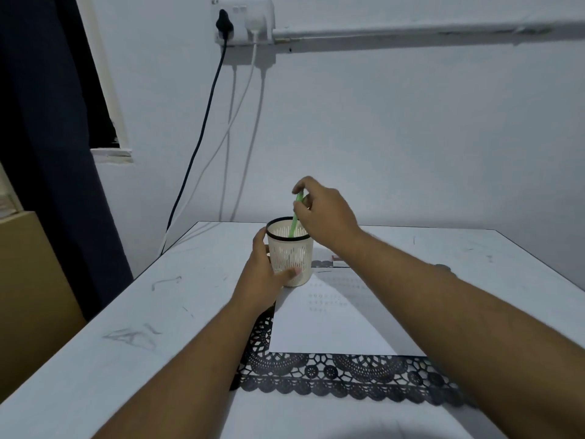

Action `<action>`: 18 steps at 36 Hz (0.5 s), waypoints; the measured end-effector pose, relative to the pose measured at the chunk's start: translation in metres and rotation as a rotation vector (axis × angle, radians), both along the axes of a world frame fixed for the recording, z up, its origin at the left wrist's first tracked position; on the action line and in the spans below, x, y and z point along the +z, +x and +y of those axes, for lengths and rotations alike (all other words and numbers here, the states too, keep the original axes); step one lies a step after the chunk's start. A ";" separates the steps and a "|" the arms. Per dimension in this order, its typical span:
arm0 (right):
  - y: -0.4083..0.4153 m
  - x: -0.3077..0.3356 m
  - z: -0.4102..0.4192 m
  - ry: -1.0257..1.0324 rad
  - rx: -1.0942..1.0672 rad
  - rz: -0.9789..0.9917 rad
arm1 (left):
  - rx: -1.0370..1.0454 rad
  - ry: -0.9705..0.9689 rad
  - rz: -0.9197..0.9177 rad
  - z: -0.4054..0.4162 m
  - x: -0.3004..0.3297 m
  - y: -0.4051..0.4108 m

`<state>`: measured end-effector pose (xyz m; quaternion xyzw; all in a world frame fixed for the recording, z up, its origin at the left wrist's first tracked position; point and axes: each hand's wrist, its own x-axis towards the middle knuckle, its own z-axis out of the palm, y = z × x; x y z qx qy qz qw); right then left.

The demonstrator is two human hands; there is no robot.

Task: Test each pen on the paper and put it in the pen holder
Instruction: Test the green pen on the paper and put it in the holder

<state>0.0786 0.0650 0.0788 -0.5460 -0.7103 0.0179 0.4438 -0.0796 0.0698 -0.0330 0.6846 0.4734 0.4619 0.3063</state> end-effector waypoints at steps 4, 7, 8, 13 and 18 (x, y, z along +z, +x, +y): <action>-0.001 -0.007 0.002 -0.075 -0.043 -0.086 | -0.013 -0.016 -0.001 0.000 0.000 -0.001; -0.001 -0.014 0.004 -0.106 -0.037 -0.139 | -0.016 -0.019 0.000 0.000 0.000 -0.002; 0.000 -0.016 0.005 -0.105 -0.029 -0.154 | -0.021 -0.020 -0.003 0.000 0.000 -0.002; 0.005 -0.023 0.004 -0.039 0.006 -0.094 | -0.040 -0.024 -0.020 -0.001 -0.001 -0.002; 0.020 -0.021 -0.017 0.041 0.079 0.142 | -0.041 -0.001 0.035 -0.002 0.002 -0.004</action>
